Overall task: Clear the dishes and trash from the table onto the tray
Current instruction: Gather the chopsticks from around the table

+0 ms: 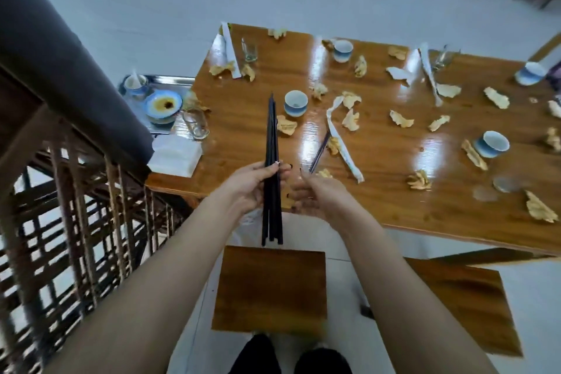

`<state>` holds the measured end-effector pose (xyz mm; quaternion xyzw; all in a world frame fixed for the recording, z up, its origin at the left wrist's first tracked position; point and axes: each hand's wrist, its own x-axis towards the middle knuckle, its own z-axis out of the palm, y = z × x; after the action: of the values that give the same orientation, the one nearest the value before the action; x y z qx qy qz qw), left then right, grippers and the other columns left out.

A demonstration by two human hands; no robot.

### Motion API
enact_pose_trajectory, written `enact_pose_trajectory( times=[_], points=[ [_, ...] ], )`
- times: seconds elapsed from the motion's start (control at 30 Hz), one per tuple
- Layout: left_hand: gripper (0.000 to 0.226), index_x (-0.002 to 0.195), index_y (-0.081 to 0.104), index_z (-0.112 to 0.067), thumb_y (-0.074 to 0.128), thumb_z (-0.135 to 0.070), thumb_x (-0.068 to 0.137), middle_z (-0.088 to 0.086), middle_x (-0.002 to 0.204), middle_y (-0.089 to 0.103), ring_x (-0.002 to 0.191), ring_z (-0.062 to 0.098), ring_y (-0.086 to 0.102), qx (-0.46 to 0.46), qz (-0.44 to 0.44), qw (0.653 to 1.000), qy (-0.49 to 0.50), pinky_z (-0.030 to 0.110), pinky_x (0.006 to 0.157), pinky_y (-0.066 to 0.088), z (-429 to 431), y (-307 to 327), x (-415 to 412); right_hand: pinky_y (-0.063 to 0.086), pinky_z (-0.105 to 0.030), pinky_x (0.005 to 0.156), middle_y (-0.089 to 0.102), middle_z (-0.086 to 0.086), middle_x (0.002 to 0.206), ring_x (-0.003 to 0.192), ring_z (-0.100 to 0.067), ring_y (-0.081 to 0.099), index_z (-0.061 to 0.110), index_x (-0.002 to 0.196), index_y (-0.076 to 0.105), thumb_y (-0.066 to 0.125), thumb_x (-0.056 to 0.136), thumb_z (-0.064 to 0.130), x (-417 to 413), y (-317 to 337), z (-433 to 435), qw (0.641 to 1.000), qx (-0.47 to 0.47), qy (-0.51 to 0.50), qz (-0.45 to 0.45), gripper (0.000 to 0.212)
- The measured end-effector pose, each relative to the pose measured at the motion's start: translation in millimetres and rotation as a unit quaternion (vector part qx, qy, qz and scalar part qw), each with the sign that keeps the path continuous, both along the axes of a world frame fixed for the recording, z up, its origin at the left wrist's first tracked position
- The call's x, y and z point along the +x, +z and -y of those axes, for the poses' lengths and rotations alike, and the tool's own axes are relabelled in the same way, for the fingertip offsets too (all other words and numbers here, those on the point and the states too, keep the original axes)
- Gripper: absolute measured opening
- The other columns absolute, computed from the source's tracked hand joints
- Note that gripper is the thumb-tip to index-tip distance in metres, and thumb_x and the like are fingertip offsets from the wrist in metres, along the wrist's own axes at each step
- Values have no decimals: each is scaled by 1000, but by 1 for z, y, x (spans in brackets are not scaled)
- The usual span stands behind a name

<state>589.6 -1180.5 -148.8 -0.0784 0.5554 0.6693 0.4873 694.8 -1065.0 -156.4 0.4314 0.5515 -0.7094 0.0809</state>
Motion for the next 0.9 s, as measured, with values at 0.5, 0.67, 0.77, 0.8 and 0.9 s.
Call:
enact_pose_trajectory(
  times=[0.5,0.67,0.77,0.8,0.9],
  points=[
    [13,102,65,-6,56,-6,92,6,91,74,80,12,71,17,23,1000,-7,21,65,57,-5,-49,-45,40,-34,83,53,-10,114,104,-26,49,9,110,63,35,101,44,-34,-124,19,791,535,108,277,46],
    [13,101,65,-7,56,-7,92,7,95,73,81,12,71,12,27,1000,-1,20,64,57,-11,-64,-52,40,-34,81,51,-7,117,105,-23,49,7,122,51,36,99,47,-41,-138,19,763,565,135,283,48],
    [13,100,66,-6,55,-6,92,7,91,74,80,12,71,11,36,999,7,20,65,57,-9,-73,-55,39,-35,76,53,-10,115,100,-25,51,5,122,54,44,99,40,-47,-143,22,743,595,119,282,43],
    [13,100,66,-5,55,-5,92,7,90,74,79,12,71,10,39,999,8,20,66,57,-7,-76,-55,39,-35,76,53,-10,114,99,-25,51,6,122,56,47,98,37,-47,-144,23,744,596,107,284,40],
    [14,101,65,-4,56,-3,91,8,89,74,77,13,71,7,58,998,11,20,66,58,-3,-84,-56,38,-34,79,53,-9,118,103,-24,50,12,122,58,49,98,28,-46,-147,26,757,582,76,288,30]
  ],
)
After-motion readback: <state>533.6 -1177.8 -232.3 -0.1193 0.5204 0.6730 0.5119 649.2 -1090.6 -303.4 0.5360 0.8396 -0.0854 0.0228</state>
